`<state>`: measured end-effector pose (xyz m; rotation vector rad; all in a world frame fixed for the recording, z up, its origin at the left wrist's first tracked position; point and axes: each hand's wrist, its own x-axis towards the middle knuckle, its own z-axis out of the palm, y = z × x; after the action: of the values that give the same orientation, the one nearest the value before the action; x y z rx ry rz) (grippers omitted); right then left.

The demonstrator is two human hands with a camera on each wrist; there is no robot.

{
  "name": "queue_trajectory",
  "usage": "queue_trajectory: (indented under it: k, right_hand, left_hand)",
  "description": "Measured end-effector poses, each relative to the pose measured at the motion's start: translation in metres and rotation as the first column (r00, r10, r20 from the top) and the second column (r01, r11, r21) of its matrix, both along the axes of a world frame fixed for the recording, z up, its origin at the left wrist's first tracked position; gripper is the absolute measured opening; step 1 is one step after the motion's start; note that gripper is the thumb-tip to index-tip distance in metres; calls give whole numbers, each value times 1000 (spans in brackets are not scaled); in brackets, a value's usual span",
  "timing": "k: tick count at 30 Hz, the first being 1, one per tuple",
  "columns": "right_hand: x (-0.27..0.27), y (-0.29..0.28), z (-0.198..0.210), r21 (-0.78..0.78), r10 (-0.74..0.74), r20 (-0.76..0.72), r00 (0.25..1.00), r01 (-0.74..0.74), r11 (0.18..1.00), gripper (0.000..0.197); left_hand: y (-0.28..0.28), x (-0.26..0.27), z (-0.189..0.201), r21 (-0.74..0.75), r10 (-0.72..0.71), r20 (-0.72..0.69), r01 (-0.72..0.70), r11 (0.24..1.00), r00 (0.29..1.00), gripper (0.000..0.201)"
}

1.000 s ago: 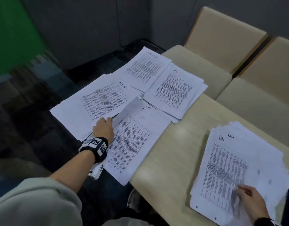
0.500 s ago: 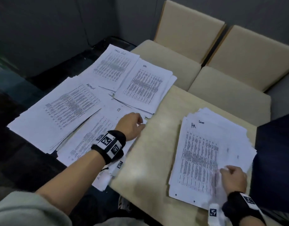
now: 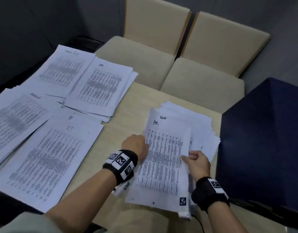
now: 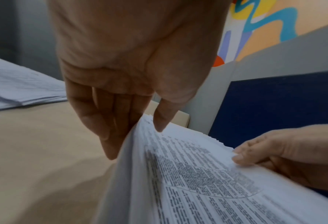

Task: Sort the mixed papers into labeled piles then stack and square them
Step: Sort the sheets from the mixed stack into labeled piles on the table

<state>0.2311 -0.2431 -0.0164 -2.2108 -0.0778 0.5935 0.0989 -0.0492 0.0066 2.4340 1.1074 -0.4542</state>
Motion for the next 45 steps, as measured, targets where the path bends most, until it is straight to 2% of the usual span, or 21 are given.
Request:
queue_trajectory:
  k: [4, 7, 10, 12, 16, 18, 20, 23, 26, 27, 29, 32, 34, 36, 38, 40, 42, 43, 45]
  right_hand:
    - [4, -10, -7, 20, -54, 164, 985, 51, 998, 12]
    - [5, -19, -11, 25, -62, 137, 989, 59, 998, 5]
    - [2, -21, -12, 46, -41, 54, 998, 38, 998, 24]
    - [0, -17, -9, 33, -25, 59, 998, 24, 999, 32]
    - [1, -20, -5, -57, 20, 174, 984, -10, 998, 22]
    - [1, -25, -5, -71, -17, 216, 976, 34, 997, 19]
    - [1, -29, -5, -22, -125, 224, 966, 134, 991, 2]
    - [-5, -38, -5, 156, -261, 173, 950, 236, 959, 22]
    - [-7, -41, -3, 260, -335, 17, 942, 320, 911, 22]
    - [-9, -40, -3, 280, -348, -23, 937, 340, 898, 17]
    - [-9, -37, -1, 343, -359, -120, 926, 378, 860, 8]
    - [-9, -30, 4, 433, -335, -344, 877, 465, 773, 19]
    - [-11, -25, 11, 514, -239, -422, 875, 448, 732, 29]
    - [-12, -23, 11, 554, -178, -424, 888, 410, 724, 37]
    - [-14, -22, 7, 549, -182, -395, 901, 390, 739, 20]
    - [-14, -19, 4, 529, -191, -326, 926, 346, 775, 9]
    - [-12, -17, 2, 511, -230, -288, 929, 353, 784, 15]
    - [-11, -16, 4, 498, -265, -292, 919, 383, 778, 19]
    - [-12, -12, 11, 496, -312, -318, 895, 437, 750, 31]
  left_hand:
    - [5, -2, -5, -25, 148, 92, -146, 989, 985, 38]
    - [12, -3, -10, -96, 256, 213, -240, 966, 943, 23]
    - [15, -1, -15, -175, 289, 283, -247, 953, 914, 26]
    - [16, 0, -16, -249, 296, 312, -223, 943, 903, 30]
    - [22, -3, -19, -341, 332, 342, -213, 915, 879, 34]
    - [27, -4, -22, -275, 268, 325, -181, 944, 907, 39]
    - [32, -4, -22, -161, 155, 290, -111, 981, 944, 40]
    - [36, -9, -14, 17, 19, 177, -22, 1000, 984, 34]
    - [36, -10, 3, 242, -134, 73, 112, 964, 988, 45]
    - [36, -9, 8, 291, -180, 78, 150, 945, 981, 50]
    - [41, -10, 10, 299, -245, 159, 190, 935, 956, 48]
    - [47, -14, -2, 150, -278, 415, 237, 960, 866, 27]
    - [44, -18, -9, 13, -226, 539, 260, 965, 811, 15]
    - [41, -20, -10, -168, -122, 588, 268, 949, 800, 18]
    - [37, -23, -10, -316, -17, 590, 250, 915, 808, 33]
    - [33, -25, -13, -315, 42, 586, 180, 932, 809, 44]
    - [30, -23, -19, -195, 85, 586, 39, 980, 806, 23]
    - [31, -22, -21, -169, 141, 557, -54, 984, 819, 12]
    - [32, -19, -25, -197, 233, 399, -165, 966, 887, 19]
